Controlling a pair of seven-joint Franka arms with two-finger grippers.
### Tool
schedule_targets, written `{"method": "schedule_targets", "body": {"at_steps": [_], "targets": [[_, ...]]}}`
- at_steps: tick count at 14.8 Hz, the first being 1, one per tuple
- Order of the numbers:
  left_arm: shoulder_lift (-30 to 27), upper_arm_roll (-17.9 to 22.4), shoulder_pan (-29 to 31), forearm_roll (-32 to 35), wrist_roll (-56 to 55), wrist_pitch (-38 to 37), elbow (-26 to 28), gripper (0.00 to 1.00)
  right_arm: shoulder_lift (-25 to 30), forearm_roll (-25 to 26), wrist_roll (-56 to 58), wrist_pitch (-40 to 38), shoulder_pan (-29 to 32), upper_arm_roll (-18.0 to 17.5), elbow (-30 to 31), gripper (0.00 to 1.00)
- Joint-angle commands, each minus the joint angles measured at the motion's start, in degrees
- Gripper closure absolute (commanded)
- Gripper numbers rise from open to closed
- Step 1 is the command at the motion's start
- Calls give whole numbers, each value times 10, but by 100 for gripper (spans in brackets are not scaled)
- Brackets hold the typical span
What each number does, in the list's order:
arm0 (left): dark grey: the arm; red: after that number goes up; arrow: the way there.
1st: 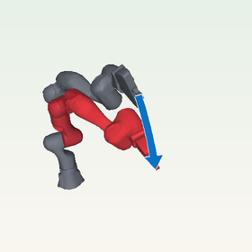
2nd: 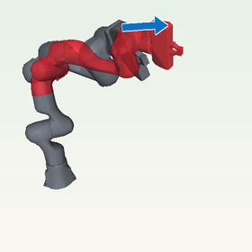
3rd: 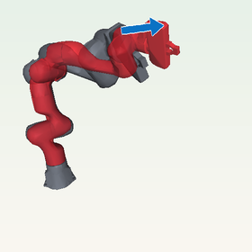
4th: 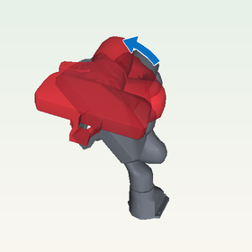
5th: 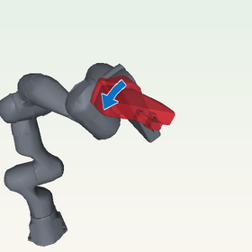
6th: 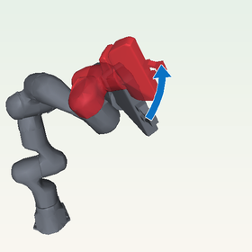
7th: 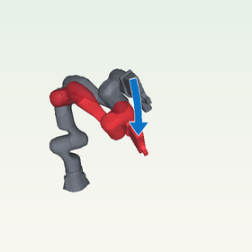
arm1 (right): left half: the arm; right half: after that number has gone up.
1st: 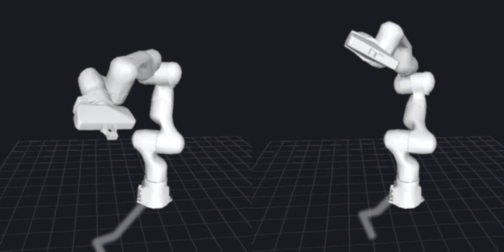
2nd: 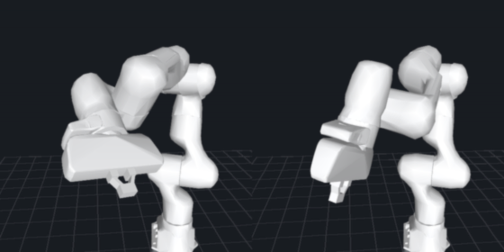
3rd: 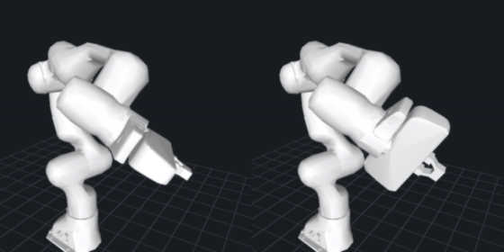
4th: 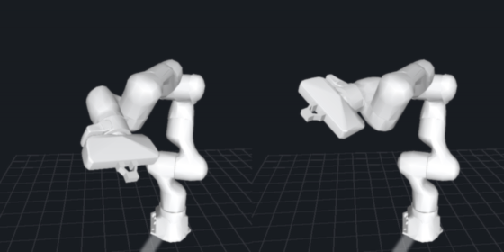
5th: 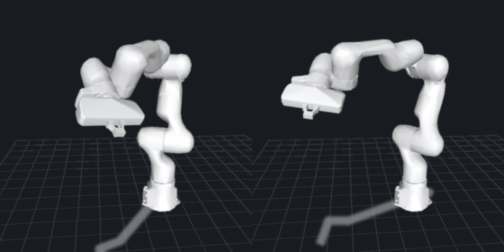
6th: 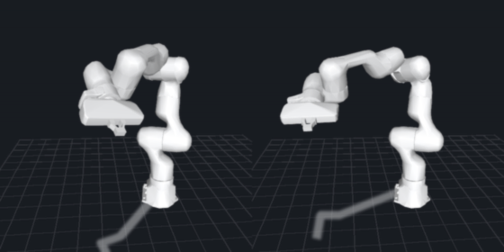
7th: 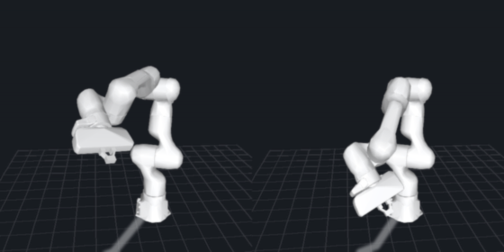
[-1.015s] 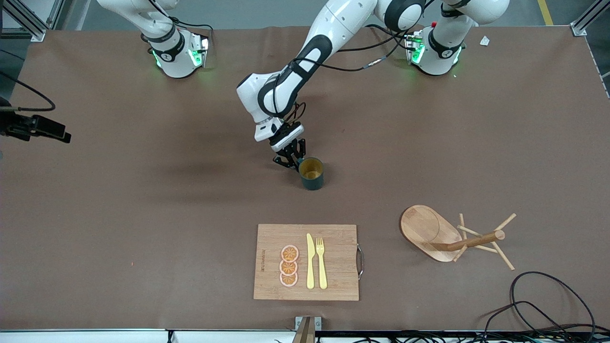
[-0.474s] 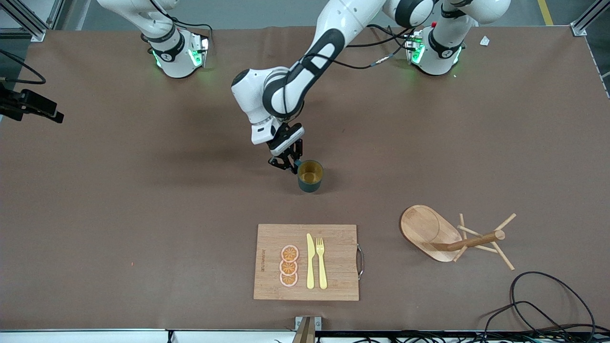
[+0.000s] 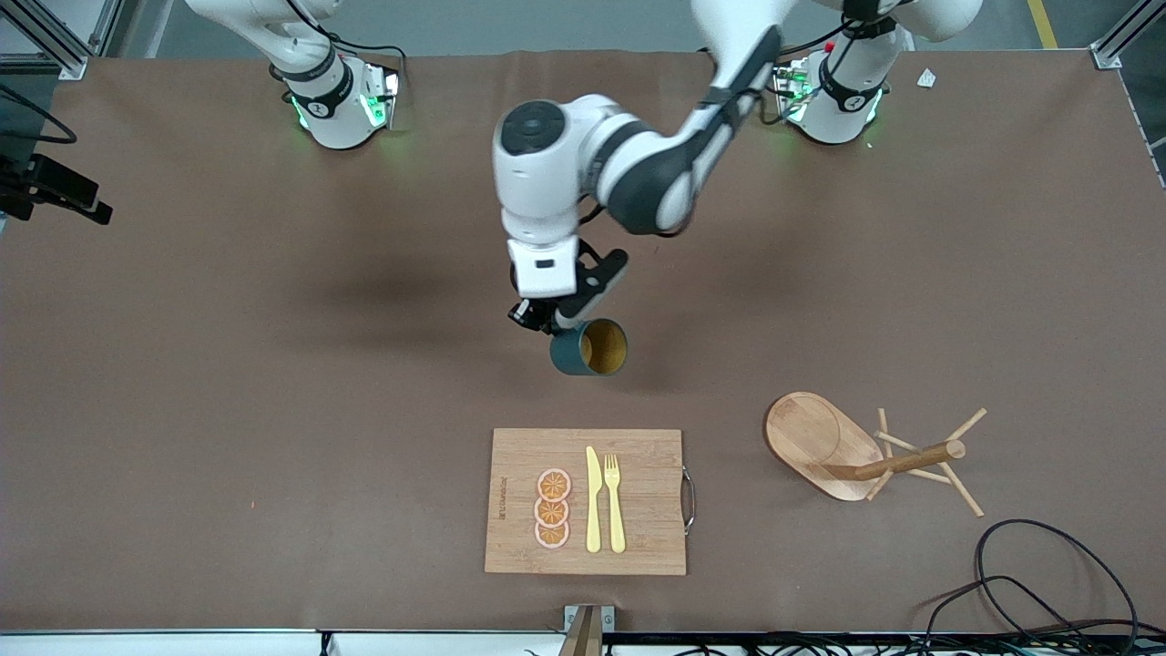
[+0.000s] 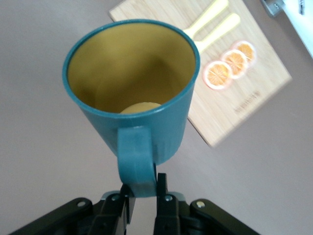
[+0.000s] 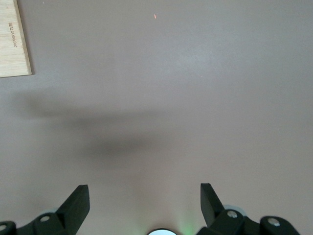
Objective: Pass cup and hang on rack
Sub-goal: 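Carry the mug with the left gripper to the wooden rack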
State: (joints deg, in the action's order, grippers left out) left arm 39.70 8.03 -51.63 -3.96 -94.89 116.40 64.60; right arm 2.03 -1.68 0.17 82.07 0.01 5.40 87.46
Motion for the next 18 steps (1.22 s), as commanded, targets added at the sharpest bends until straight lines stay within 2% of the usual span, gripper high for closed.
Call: {"method": "schedule_targets", "body": {"at_steps": [1, 6, 10, 12, 18], "targets": [[-74, -9, 54, -120, 86, 1, 45, 100, 24, -1, -2, 2, 2, -1, 21, 0], [-110, -10, 134, -290, 156, -2, 65, 100, 25, 17, 29, -7, 4, 1, 16, 0], [-147, -10, 216, -436, 266, -46, 112, 100, 25, 17, 41, -13, 5, 7, 15, 0], [-156, -9, 266, -500, 339, -95, 133, 100, 25, 17, 42, -16, 4, 8, 14, 0], [-151, -9, 397, -585, 520, -235, 167, 100, 23, 18, 44, -21, 4, 8, 3, 0]]}}
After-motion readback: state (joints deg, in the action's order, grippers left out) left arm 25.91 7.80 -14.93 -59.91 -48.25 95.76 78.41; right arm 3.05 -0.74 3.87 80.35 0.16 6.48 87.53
